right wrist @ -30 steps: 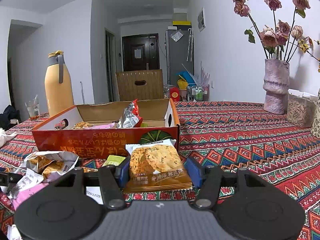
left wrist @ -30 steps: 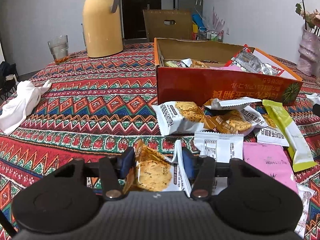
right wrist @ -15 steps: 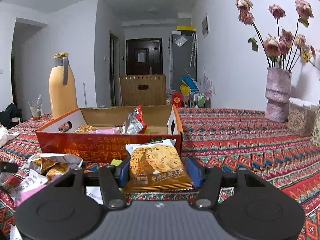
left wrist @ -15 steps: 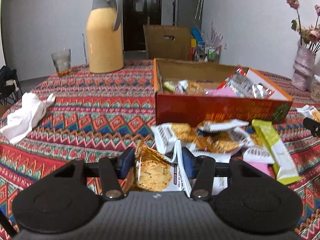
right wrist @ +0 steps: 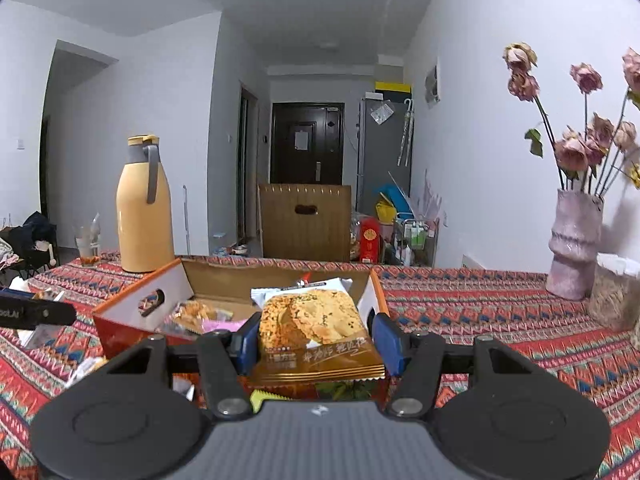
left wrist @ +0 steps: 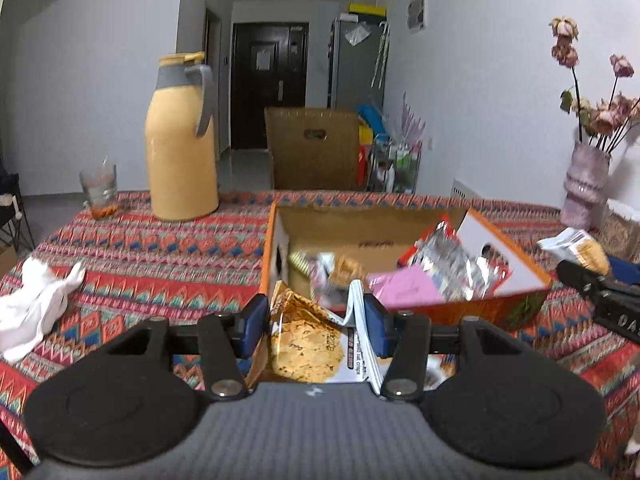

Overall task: Organize snacks
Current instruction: 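Carry both cracker packs into the orange box and open both grippers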

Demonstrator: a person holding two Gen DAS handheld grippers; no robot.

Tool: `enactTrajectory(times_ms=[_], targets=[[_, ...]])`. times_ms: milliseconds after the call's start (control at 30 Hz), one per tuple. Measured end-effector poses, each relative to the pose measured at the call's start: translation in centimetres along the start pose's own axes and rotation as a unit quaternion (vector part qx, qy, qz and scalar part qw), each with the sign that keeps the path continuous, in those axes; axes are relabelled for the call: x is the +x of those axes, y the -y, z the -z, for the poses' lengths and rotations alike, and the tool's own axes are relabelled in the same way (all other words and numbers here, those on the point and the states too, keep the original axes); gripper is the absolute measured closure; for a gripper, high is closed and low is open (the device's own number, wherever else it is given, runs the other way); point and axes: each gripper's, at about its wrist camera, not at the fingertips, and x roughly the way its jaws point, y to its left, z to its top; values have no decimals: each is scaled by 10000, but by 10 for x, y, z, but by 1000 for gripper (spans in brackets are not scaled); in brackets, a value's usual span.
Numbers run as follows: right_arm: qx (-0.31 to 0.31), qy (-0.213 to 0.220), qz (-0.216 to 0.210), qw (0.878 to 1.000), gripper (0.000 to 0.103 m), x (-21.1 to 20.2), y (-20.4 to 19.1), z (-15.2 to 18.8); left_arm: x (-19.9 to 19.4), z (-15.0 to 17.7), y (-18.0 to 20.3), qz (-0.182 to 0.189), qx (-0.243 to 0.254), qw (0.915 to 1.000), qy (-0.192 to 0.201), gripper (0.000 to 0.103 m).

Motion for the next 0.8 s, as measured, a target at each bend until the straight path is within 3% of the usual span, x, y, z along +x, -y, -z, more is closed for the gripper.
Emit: enactTrajectory(times_ms=[533,800], targets=[[208,-16,184,9996,45,76,6,-44,61,-51,27,-140,-38,9996,258,51],[440,-117,314,9985,45,117,10,-38,97,-46,27,-206,-170,9994,238,51]])
